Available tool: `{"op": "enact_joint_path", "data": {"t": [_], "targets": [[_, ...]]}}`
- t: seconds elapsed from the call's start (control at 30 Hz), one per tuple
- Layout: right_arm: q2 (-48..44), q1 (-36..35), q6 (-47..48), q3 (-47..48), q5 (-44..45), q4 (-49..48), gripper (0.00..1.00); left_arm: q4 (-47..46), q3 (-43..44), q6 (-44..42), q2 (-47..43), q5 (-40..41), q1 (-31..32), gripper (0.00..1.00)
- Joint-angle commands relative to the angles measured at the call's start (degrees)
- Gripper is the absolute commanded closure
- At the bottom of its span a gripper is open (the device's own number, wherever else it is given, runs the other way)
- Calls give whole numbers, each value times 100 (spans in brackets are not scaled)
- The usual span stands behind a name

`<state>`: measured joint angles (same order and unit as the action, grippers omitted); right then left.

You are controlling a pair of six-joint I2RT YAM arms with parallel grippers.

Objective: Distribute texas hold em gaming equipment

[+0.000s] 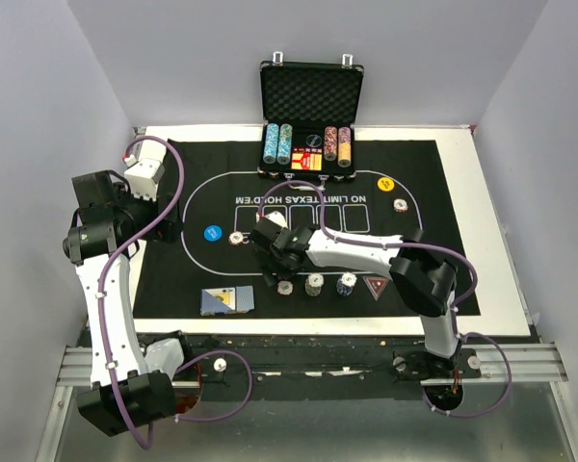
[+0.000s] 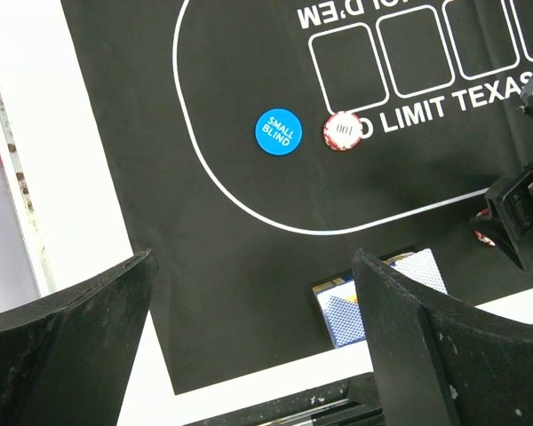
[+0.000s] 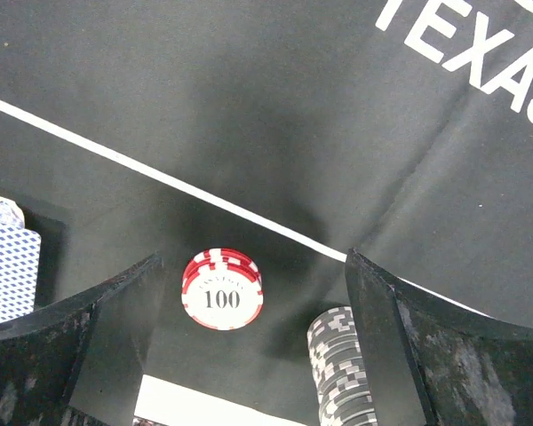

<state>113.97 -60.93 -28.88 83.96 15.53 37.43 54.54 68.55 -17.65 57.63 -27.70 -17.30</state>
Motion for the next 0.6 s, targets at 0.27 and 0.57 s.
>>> {"op": "enact_joint_path", "data": {"t": [0.27, 0.57], "targets": [[81, -314, -91, -143, -357, 203, 19, 21, 132, -2, -23, -77, -37, 1], [318, -315, -109, -64, -436, 291, 23, -5, 106, 16, -50, -69, -37, 1]]}}
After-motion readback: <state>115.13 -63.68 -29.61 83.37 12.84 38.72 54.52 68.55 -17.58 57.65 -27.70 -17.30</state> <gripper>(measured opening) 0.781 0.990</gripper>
